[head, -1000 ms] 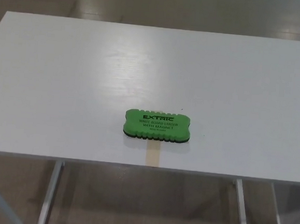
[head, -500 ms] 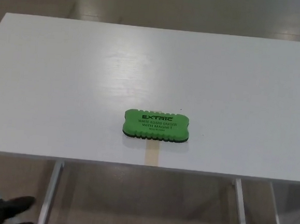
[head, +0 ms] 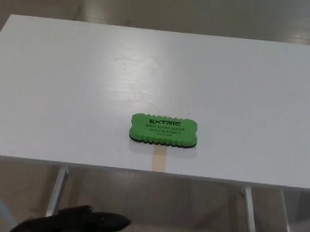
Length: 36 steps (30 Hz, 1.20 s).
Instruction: Use the left hand to press on the green eraser and wipe the desk from center to the left and then back to center.
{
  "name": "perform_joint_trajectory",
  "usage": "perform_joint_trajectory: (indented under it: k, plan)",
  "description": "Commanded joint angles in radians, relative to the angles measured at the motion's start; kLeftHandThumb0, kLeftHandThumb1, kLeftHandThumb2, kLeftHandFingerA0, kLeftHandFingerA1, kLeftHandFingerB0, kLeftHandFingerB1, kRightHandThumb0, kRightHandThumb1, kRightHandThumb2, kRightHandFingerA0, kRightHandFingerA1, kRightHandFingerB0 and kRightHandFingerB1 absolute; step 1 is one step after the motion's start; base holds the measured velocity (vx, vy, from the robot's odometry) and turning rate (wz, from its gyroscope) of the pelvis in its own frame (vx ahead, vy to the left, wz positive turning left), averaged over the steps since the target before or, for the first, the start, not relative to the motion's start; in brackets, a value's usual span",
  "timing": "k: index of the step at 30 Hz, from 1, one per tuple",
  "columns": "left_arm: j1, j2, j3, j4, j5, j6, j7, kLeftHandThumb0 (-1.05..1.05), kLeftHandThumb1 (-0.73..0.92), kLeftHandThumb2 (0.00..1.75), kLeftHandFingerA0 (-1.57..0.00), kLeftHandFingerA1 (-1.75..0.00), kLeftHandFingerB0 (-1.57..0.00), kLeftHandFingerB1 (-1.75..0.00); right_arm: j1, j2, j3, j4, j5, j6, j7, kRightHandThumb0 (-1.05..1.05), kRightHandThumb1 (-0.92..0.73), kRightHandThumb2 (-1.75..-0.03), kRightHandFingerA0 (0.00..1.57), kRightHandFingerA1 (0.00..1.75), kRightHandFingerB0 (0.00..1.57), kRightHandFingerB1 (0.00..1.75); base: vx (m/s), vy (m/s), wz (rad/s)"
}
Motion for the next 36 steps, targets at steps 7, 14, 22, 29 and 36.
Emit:
perform_joint_trajectory:
  k: [7,14,22,29,36]
  plan:
    - [-0.472,-0.007,-0.096,-0.161,-0.126,0.325,0.029,-0.22,0.61,0.59,-0.45,-0.36,-0.45,-0.34,-0.014,-0.041,0.061,0.116,-0.074,-0.117,-0.023,-0.37,-0.50,-0.76,0.54,0.55,0.40,0.46,0.00,0.000,0.00]
    - [-0.714,-0.125,-0.137,-0.018,-0.053,0.482,0.143,-0.21,0.62,0.59,-0.48,-0.36,-0.53,-0.37,-0.025,-0.050,0.074,0.140,-0.074,-0.116,-0.013,-0.29,-0.61,-0.59,0.60,0.47,0.44,0.34,0.00,0.000,0.00]
    - [-0.922,-0.240,-0.216,0.243,0.146,0.411,0.204,-0.12,0.65,0.60,-0.51,-0.37,-0.52,-0.36,-0.030,-0.052,0.084,0.137,-0.090,-0.125,-0.046,-0.29,-0.61,-0.59,0.61,0.48,0.44,0.34,0.00,0.000,0.00]
    - [-1.105,-0.334,-0.217,0.597,0.211,0.352,0.262,-0.14,0.70,0.61,-0.56,-0.38,-0.59,-0.38,-0.029,-0.052,0.091,0.137,-0.091,-0.140,-0.030,-0.37,-0.50,-0.77,0.54,0.56,0.39,0.46,0.00,0.000,0.00]
    - [-1.227,-0.436,-0.184,0.867,0.237,0.302,0.344,-0.03,0.74,0.64,-0.71,-0.42,-0.75,-0.43,-0.025,-0.063,0.111,0.130,-0.122,-0.141,-0.053,-0.39,-0.51,-0.78,0.55,0.56,0.39,0.47,0.00,0.000,0.00]
